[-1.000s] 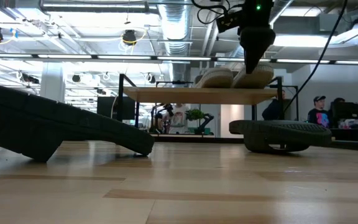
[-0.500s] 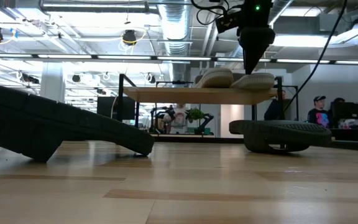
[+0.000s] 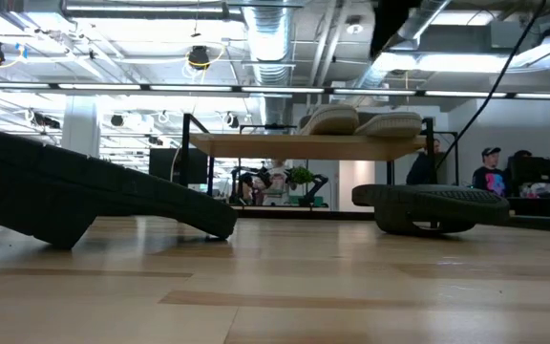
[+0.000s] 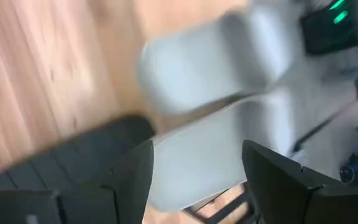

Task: Pick and place slides into the shelf
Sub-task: Put the left black slide on the shelf

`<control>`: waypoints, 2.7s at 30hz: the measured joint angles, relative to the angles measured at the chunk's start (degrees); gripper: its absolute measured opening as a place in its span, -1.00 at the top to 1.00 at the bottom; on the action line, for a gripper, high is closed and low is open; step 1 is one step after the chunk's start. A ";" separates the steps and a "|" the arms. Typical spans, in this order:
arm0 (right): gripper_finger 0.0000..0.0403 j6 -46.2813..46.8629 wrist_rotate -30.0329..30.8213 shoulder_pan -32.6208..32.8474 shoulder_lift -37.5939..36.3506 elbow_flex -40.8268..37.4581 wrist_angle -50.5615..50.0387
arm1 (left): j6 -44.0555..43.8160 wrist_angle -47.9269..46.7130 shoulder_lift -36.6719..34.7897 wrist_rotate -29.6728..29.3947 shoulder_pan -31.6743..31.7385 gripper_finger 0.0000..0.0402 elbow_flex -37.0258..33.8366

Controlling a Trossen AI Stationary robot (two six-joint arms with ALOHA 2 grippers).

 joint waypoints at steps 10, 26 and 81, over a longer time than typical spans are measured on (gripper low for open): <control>0.11 2.62 11.02 7.81 -13.39 2.98 11.52 | -1.04 -5.18 0.00 1.37 0.00 0.22 0.00; 0.31 4.19 11.07 14.66 -28.16 -3.92 10.00 | -15.58 -17.36 1.32 12.41 -2.66 0.22 -0.04; 0.33 6.14 4.79 14.66 -35.76 -17.32 11.23 | -71.71 -8.32 5.31 13.22 -35.51 0.21 -25.05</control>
